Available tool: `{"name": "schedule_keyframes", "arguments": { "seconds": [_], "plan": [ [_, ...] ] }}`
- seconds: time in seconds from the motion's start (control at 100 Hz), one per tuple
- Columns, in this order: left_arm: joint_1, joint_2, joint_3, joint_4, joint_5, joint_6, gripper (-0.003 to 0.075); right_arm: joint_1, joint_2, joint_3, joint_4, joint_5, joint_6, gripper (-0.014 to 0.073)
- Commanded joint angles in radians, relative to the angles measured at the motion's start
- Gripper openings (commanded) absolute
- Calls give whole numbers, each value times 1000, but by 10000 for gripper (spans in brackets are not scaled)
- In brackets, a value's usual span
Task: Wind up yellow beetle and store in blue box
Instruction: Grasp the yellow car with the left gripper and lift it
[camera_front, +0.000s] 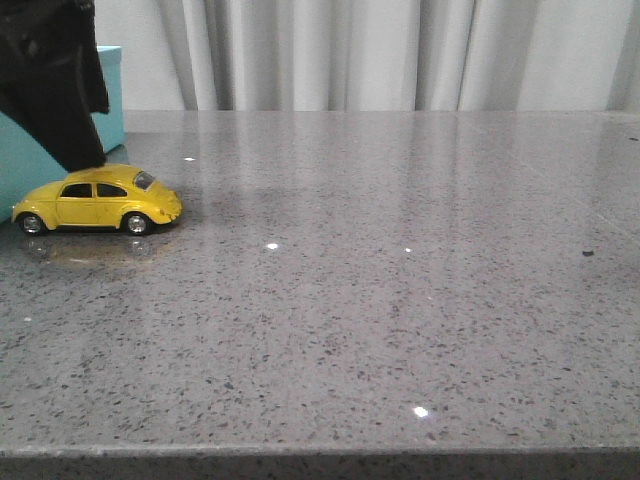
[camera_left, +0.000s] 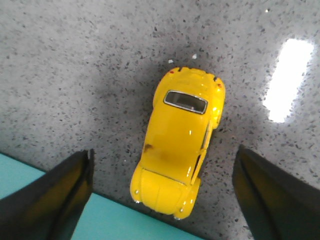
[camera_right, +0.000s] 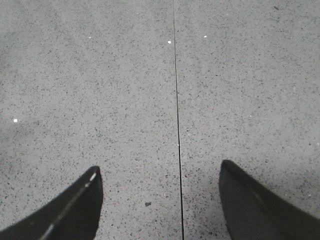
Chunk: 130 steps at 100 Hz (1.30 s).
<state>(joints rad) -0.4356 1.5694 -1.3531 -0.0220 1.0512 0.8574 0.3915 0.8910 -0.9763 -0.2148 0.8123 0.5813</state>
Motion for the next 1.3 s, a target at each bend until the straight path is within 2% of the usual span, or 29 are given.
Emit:
{"name": "schedule_keyframes", "arguments": {
  "seconds": [0.0, 0.29, 0.42, 0.5, 0.76, 0.9, 1.08, 1.29],
  "plan": [
    [-7, -14, -33, -2, -24, 2, 554, 3, -11, -25, -21, -67, -16, 494],
    [-7, 49, -33, -2, -30, 2, 554, 3, -11, -25, -21, -67, -16, 494],
    [-7, 58, -33, -4, -32, 2, 520, 3, -11, -25, -21, -67, -16, 494],
    [-7, 58, -33, -4, -26, 2, 472, 3, -11, -25, -21, -67, -16, 494],
    [-7, 58, -33, -4, -22, 2, 216, 3, -11, -25, -21, -67, -16, 494],
    [-7, 58, -35, -4, -22, 2, 135, 3, -11, -25, -21, -67, -16, 494],
    [-7, 58, -111, -32, -16, -18, 130, 3, -11, -25, -21, -64, -16, 494],
    [-3, 54, -344, -33, -8, -225, 130, 3, -11, -25, -21, -64, -16, 494]
  ]
}}
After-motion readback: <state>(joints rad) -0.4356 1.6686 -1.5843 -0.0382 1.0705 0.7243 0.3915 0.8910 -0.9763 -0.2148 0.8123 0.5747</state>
